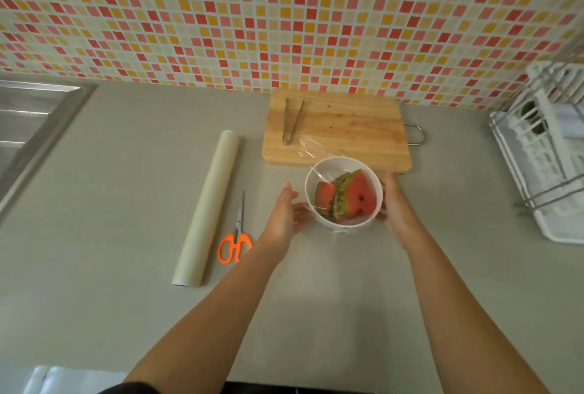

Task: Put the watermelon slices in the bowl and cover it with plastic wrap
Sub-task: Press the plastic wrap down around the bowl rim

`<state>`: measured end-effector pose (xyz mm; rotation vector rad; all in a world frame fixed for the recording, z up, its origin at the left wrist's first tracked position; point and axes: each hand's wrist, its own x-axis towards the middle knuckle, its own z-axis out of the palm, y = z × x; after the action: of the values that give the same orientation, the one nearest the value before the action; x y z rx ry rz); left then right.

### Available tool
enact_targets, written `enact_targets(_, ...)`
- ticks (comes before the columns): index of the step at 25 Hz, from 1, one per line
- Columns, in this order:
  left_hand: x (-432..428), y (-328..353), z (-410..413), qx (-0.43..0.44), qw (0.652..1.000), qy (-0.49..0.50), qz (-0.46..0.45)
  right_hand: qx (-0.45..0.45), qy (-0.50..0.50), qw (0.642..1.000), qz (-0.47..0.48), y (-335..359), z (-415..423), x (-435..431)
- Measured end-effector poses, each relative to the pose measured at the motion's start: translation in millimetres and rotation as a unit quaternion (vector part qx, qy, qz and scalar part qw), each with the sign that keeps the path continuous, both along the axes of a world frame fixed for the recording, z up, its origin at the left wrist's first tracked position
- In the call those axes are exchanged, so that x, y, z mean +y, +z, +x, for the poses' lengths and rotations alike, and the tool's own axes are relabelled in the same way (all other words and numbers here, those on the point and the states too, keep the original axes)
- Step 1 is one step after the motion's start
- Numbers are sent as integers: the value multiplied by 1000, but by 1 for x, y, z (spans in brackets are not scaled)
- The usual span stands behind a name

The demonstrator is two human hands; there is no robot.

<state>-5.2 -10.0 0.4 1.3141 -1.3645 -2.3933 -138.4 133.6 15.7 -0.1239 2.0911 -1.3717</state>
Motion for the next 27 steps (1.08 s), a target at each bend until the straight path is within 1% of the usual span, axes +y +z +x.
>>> enact_targets(1,-6,-1,-2,-15,1000,4,-22,-8,7,1000,4,-3,7,7)
enact_targets(2,-12,-2,-4,-34,998,-5,-47,-37,15,999,4,-7,17,15)
enact_targets(4,-28,-4,-5,-57,995,-43,-76,-130,30,991,-12,-13,38,27)
enact_targets(5,-34,-3,-7,-59,993,-65,-81,-138,44,989,-5,-17,42,30)
enact_targets(6,-37,-3,-8,-57,991,-86,-90,-110,52,992,25,-19,41,30)
enact_targets(8,-42,-3,-12,-50,978,-142,-141,13,14,995,96,-19,20,22)
enact_targets(9,-42,-4,-14,-51,968,-168,-178,50,-11,994,95,-18,8,14)
enact_targets(10,-41,-4,-16,-58,958,-181,-215,53,-9,996,78,-15,-5,5)
enact_targets(11,-41,-4,-17,-67,948,-186,-249,26,17,998,48,-13,-15,-5)
enact_targets(13,-38,-6,-20,-87,930,-180,-308,-25,72,997,13,-20,-27,-19)
enact_targets(14,-37,-8,-21,-98,922,-169,-334,-34,67,997,7,-26,-31,-23)
enact_targets(16,-39,-11,-19,-114,910,-121,-381,-14,4,1000,16,-39,-35,-23)
enact_targets(18,-46,-12,-12,-129,886,-79,-439,6,-36,999,31,-49,-36,-16)
enact_targets(20,-51,-11,-4,-146,857,-80,-488,8,-29,998,51,-52,-38,-11)
enact_targets(22,-51,-9,0,-167,825,-98,-531,-35,2,998,56,-49,-40,-9)
enact_targets(23,-51,-6,0,-170,803,-99,-563,-66,-1,997,32,-46,-41,-10)
enact_targets(24,-51,-2,-1,-161,781,-92,-597,-89,-24,996,-1,-43,-44,-11)
enact_targets(25,-53,3,-3,-142,765,-80,-623,-98,-59,993,-30,-39,-48,-13)
enact_targets(27,-64,10,-9,-128,761,-61,-633,-83,-99,990,-56,-32,-54,-15)
